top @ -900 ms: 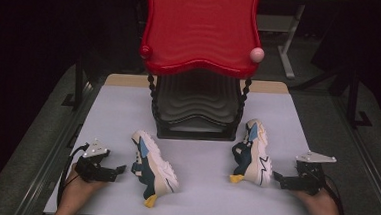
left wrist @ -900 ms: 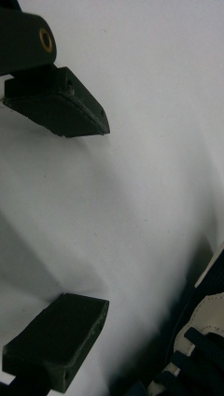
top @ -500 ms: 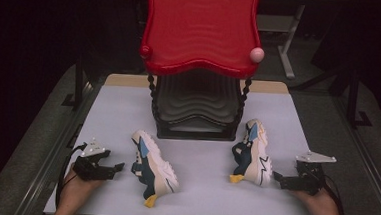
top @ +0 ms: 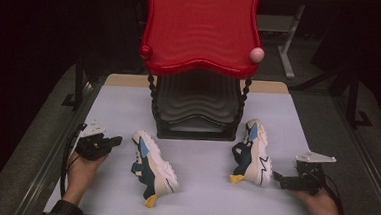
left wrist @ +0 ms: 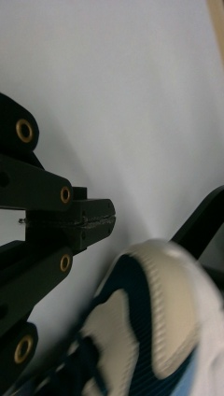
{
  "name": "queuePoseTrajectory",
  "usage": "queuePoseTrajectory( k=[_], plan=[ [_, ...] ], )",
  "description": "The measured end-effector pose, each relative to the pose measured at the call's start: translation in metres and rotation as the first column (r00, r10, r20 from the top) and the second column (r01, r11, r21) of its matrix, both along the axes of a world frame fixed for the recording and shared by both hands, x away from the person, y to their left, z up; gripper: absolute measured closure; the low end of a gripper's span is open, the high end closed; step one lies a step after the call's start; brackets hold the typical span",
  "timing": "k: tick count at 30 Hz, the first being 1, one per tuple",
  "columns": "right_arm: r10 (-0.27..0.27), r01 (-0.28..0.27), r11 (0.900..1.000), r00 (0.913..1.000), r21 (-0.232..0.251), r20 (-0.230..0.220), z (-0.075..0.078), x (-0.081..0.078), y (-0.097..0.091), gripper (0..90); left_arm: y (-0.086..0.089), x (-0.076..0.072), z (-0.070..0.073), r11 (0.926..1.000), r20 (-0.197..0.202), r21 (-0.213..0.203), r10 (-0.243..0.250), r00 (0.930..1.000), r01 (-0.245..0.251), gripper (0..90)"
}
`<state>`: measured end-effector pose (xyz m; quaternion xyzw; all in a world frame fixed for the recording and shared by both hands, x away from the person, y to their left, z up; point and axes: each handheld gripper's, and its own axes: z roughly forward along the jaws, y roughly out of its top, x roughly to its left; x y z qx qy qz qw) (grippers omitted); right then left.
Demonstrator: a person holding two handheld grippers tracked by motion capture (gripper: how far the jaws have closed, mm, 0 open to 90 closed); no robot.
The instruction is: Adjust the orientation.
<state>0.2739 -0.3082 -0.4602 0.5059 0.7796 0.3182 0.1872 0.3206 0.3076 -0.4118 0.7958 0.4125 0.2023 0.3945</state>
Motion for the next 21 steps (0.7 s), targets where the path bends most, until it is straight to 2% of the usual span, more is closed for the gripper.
queuePoseTrajectory(
  k=[5, 6, 7, 9, 11, 14, 21],
  plan=[
    [0.0, 0.0, 1.0, 1.0, 0.0, 0.0, 0.0, 0.0, 0.0, 2.0, -0.005, 0.014, 0.002, 0.9999, 0.017, -0.008, 0.007, 0.9998, -0.007, 89.9],
    [0.0, 0.0, 1.0, 1.0, 0.0, 0.0, 0.0, 0.0, 0.0, 2.1, -0.008, 0.022, 0.001, 0.9994, 0.013, -0.033, 0.007, 0.9999, -0.006, 89.9],
    [0.0, 0.0, 1.0, 1.0, 0.0, 0.0, 0.0, 0.0, 0.0, 2.1, -0.011, 0.026, 0.001, 0.9997, 0.012, -0.023, -0.001, 0.9999, 0.001, 90.0],
    [0.0, 0.0, 1.0, 1.0, 0.0, 0.0, 0.0, 0.0, 0.0, 2.1, -0.016, 0.031, 0.0, 0.999, 0.017, -0.042, -0.015, 0.9997, 0.016, 89.9],
    [0.0, 0.0, 1.0, 1.0, 0.0, 0.0, 0.0, 0.0, 0.0, 2.1, -0.022, 0.034, 0.0, 0.9974, 0.024, -0.064, -0.031, 0.9992, 0.033, 90.0],
    [0.0, 0.0, 1.0, 1.0, 0.0, 0.0, 0.0, 0.0, 0.0, 2.1, -0.03, 0.037, 0.0, 0.9978, 0.018, -0.042, -0.05, 0.9986, 0.051, 90.0],
    [0.0, 0.0, 1.0, 1.0, 0.0, 0.0, 0.0, 0.0, 0.0, 2.0, -0.039, 0.04, 0.0, 0.9939, 0.025, -0.069, -0.085, 0.9961, 0.086, 90.0]
  ],
)
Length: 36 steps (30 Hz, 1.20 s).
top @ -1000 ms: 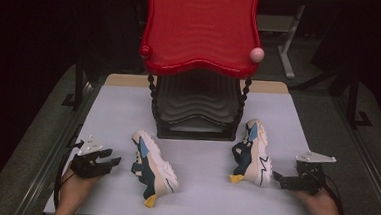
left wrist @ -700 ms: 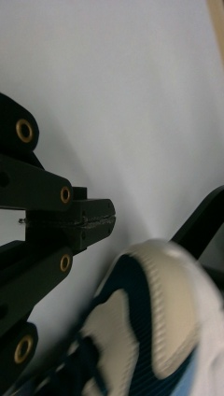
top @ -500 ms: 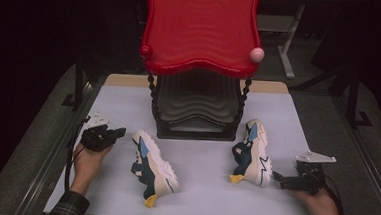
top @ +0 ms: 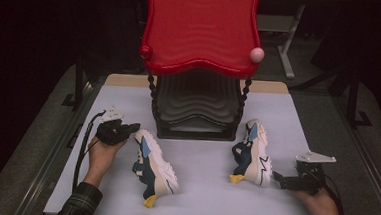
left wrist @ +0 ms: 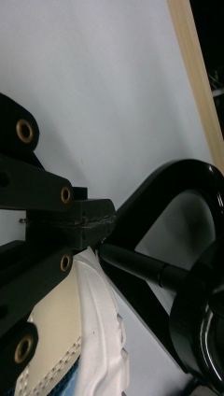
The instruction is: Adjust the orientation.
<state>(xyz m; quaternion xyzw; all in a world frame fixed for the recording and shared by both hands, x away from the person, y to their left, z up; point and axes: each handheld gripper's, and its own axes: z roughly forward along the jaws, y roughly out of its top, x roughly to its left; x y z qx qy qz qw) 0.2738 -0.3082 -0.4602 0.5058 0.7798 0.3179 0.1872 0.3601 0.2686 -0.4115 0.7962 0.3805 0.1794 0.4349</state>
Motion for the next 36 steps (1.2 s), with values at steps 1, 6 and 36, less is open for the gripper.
queuePoseTrajectory(
  k=[1, 6, 36],
  plan=[
    [0.0, 0.0, 1.0, 1.0, 0.0, 0.0, 0.0, 0.0, 0.0, 2.1, -0.002, 0.0, 0.0, 0.9999, -0.001, -0.004, -0.013, 0.9999, 0.013, 90.0],
    [0.0, 0.0, 1.0, 1.0, 0.0, 0.0, 0.0, 0.0, 0.0, 2.0, -0.012, -0.004, 0.0, 0.9984, -0.007, -0.006, -0.055, 0.9984, 0.055, 90.0],
    [0.001, -0.001, 1.0, 1.0, 0.001, 0.001, 0.0, 0.0, 0.0, 2.1, -0.036, -0.022, 0.006, 0.9857, 0.02, 0.004, -0.168, 0.9855, 0.168, 88.2]
  ],
)
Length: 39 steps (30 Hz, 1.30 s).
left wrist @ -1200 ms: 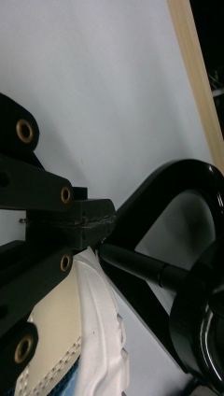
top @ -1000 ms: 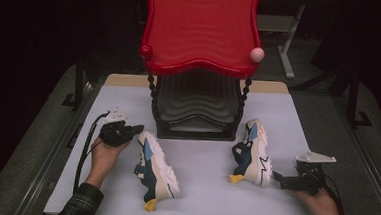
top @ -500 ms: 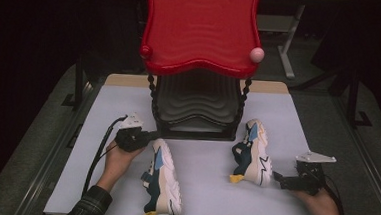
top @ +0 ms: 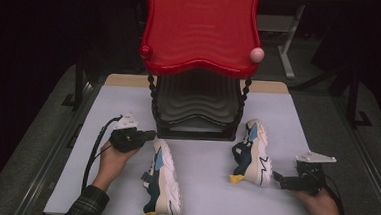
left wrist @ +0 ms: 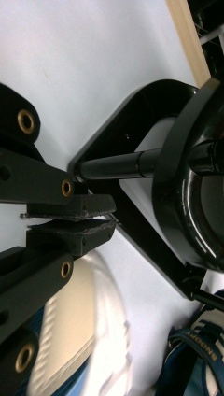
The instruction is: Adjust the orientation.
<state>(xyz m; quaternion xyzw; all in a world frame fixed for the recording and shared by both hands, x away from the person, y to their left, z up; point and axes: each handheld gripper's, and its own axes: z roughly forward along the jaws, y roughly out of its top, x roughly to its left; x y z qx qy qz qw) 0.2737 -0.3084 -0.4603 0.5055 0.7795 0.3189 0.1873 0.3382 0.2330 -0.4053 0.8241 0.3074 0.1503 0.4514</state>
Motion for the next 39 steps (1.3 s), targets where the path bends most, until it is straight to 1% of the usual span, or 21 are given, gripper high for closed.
queuePoseTrajectory(
  k=[1, 2, 3, 4, 5, 6, 7, 8, 9, 10, 11, 12, 14, 15, 17, 19, 21, 23, 26, 28, 39],
  plan=[
    [-0.001, 0.001, 1.0, 1.0, 0.0, -0.001, 0.0, 0.0, 0.0, 2.1, 0.005, -0.006, 0.002, 0.9999, -0.007, -0.012, -0.011, 0.9999, 0.011, 89.5],
    [-0.001, 0.001, 1.0, 1.0, 0.0, -0.001, 0.0, 0.0, 0.0, 2.1, 0.005, -0.006, 0.002, 0.9999, -0.007, -0.012, -0.011, 0.9999, 0.011, 89.8],
    [0.0, 0.0, 1.0, 1.0, 0.0, -0.001, 0.0, 0.0, 0.0, 2.1, 0.011, -0.013, 0.003, 0.9993, -0.025, -0.013, -0.036, 0.999, 0.036, 89.9],
    [0.0, 0.0, 1.0, 1.0, 0.0, 0.0, 0.0, 0.0, 0.0, 2.1, 0.011, -0.013, 0.003, 0.9993, -0.025, -0.013, -0.036, 0.999, 0.036, 90.0],
    [0.0, 0.0, 1.0, 1.0, 0.0, 0.0, 0.0, 0.0, 0.0, 2.1, 0.016, -0.021, 0.004, 0.9981, -0.042, -0.032, -0.054, 0.9977, 0.052, 90.0],
    [0.0, 0.0, 1.0, 1.0, 0.0, 0.0, 0.0, 0.0, 0.0, 2.1, 0.016, -0.021, 0.004, 0.9981, -0.042, -0.032, -0.054, 0.9977, 0.052, 90.0],
    [0.0, 0.0, 1.0, 1.0, 0.0, 0.0, 0.0, 0.0, 0.0, 2.1, 0.02, -0.03, 0.004, 0.9954, -0.059, -0.057, -0.08, 0.9951, 0.076, 90.0],
    [0.0, 0.0, 1.0, 1.0, 0.0, 0.0, 0.0, 0.0, 0.0, 2.1, 0.02, -0.03, 0.004, 0.9954, -0.059, -0.057, -0.08, 0.9951, 0.076, 90.0],
    [0.0, 0.0, 1.0, 1.0, 0.0, 0.0, 0.0, 0.0, 0.0, 2.1, 0.021, -0.037, 0.004, 0.9951, -0.065, -0.047, -0.09, 0.9938, 0.087, 90.0],
    [0.0, 0.0, 1.0, 1.0, 0.0, 0.0, 0.0, 0.0, 0.0, 2.1, 0.023, -0.046, 0.004, 0.9937, -0.066, -0.053, -0.102, 0.9927, 0.098, 90.0],
    [0.0, 0.0, 1.0, 1.0, 0.0, 0.0, 0.0, 0.0, 0.0, 2.1, 0.025, -0.051, 0.004, 0.9928, -0.069, -0.059, -0.108, 0.9918, 0.104, 90.0],
    [0.001, -0.001, 1.0, 1.0, -0.001, 0.001, 0.0, 0.0, 0.0, 2.1, 0.025, -0.051, 0.004, 0.9928, -0.069, -0.059, -0.108, 0.9918, 0.104, 90.0],
    [0.0, 0.0, 1.0, 1.0, 0.0, 0.0, 0.0, 0.0, 0.0, 2.1, 0.03, -0.061, 0.002, 0.9918, -0.077, -0.061, -0.117, 0.9902, 0.113, 90.0],
    [0.0, 0.0, 1.0, 1.0, 0.0, 0.0, 0.0, 0.0, 0.0, 2.1, 0.034, -0.071, -0.001, 0.9903, -0.088, -0.066, -0.128, 0.9879, 0.122, 90.0],
    [0.0, 0.0, 1.0, 1.0, 0.0, 0.0, 0.0, 0.0, 0.0, 2.1, 0.038, -0.079, -0.004, 0.9903, -0.098, -0.061, -0.13, 0.9867, 0.125, 90.0],
    [0.0, 0.0, 1.0, 1.0, 0.0, 0.0, 0.0, 0.0, 0.0, 2.1, 0.04, -0.082, -0.006, 0.99, -0.103, -0.063, -0.132, 0.9859, 0.126, 90.0],
    [0.0, 0.0, 1.0, 1.0, 0.0, 0.0, 0.0, 0.0, 0.0, 2.1, 0.041, -0.086, -0.01, 0.9903, -0.113, -0.053, -0.133, 0.9847, 0.128, 90.0],
    [0.0, 0.0, 1.0, 1.0, 0.0, -0.001, 0.0, 0.0, 0.0, 2.0, 0.041, -0.087, -0.013, 0.9896, -0.123, -0.056, -0.138, 0.9827, 0.132, 90.0],
    [0.0, 0.0, 1.0, 1.0, -0.001, 0.0, 0.0, 0.0, 0.0, 2.1, 0.035, -0.084, -0.014, 0.9867, -0.12, -0.064, -0.157, 0.9803, 0.15, 90.0],
    [-0.001, 0.001, 1.0, 1.0, 0.0, -0.001, 0.0, 0.0, 0.0, 2.1, 0.025, -0.083, -0.016, 0.9828, -0.12, -0.058, -0.181, 0.9761, 0.175, 89.9],
    [0.0, 0.0, 1.0, 1.0, -0.001, -0.001, 0.0, 0.0, 0.0, 2.1, 0.011, -0.078, -0.012, 0.9787, -0.096, -0.068, -0.199, 0.9752, 0.193, 90.0]
  ],
)
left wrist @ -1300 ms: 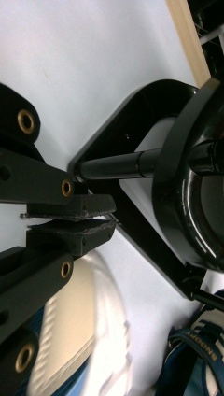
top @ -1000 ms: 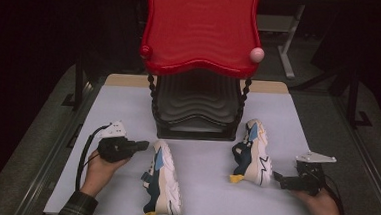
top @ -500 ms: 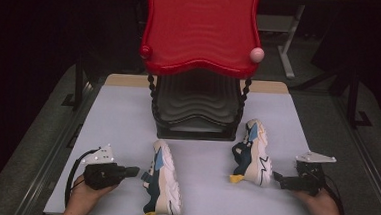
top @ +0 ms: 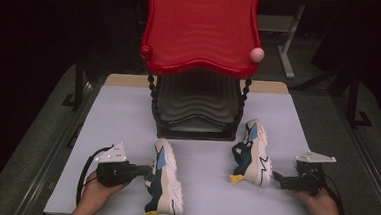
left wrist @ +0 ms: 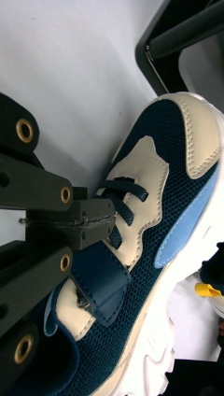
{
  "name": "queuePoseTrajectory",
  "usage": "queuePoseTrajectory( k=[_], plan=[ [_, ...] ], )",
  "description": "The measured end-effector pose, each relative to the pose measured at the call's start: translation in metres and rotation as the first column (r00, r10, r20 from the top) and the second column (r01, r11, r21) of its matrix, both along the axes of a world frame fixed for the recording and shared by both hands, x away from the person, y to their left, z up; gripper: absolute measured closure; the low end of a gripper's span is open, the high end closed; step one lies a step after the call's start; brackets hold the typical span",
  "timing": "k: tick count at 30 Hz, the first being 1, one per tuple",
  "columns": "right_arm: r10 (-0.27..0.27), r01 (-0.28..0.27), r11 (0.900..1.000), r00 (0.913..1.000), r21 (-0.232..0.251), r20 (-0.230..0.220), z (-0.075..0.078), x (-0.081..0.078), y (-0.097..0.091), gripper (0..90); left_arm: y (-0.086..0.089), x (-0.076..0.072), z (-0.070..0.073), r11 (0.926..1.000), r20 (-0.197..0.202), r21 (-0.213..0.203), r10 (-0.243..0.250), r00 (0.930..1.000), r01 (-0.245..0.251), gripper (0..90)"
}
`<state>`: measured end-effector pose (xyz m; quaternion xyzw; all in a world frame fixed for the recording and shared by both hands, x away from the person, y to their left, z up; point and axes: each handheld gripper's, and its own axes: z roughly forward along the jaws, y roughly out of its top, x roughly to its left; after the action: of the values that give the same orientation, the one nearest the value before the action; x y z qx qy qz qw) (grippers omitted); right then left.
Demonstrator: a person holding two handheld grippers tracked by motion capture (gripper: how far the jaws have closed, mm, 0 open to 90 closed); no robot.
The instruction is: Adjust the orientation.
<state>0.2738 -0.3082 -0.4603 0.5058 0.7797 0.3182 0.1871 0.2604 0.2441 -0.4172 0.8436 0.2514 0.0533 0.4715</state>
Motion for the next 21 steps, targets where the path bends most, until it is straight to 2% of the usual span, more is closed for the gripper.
queuePoseTrajectory(
  k=[3, 7, 21],
  plan=[
    [0.0, 0.0, 1.0, 1.0, 0.0, 0.0, 0.0, 0.0, 0.0, 2.1, -0.004, 0.003, 0.002, 1.0, 0.008, -0.004, -0.005, 1.0, 0.005, 90.0],
    [0.0, 0.0, 1.0, 1.0, 0.0, 0.0, 0.0, 0.0, 0.0, 2.0, -0.014, 0.009, 0.006, 0.9991, 0.027, -0.034, -0.026, 0.9993, 0.026, 90.0],
    [0.0, 0.0, 1.0, 1.0, 0.0, 0.0, 0.0, 0.0, 0.0, 2.1, -0.036, 0.023, 0.012, 0.9949, 0.037, -0.074, -0.066, 0.9971, 0.068, 90.0]
  ],
)
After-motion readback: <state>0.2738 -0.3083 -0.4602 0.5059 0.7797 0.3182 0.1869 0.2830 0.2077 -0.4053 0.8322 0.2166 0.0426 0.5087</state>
